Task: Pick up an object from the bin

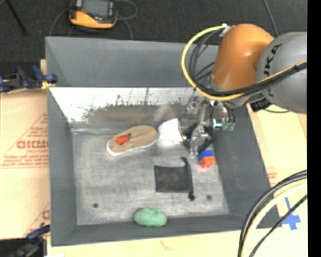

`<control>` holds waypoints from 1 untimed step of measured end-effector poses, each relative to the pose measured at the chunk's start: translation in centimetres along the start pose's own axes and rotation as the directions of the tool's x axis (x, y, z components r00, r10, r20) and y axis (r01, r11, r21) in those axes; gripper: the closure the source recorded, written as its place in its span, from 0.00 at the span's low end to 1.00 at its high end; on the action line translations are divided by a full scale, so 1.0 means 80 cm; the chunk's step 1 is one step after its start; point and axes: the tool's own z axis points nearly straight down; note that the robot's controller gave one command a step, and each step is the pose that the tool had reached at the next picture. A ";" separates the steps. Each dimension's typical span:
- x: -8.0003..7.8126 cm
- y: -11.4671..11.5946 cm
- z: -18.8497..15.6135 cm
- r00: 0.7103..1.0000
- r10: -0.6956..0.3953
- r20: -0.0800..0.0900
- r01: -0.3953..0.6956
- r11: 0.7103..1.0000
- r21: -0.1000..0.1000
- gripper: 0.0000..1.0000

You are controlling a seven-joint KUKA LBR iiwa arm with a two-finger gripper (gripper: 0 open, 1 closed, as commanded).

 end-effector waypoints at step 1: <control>-0.002 0.000 -0.006 1.000 -0.001 0.008 0.001 1.000 0.001 0.00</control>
Offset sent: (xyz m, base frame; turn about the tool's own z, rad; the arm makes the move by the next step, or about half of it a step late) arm -0.0848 0.0267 -0.1074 0.0165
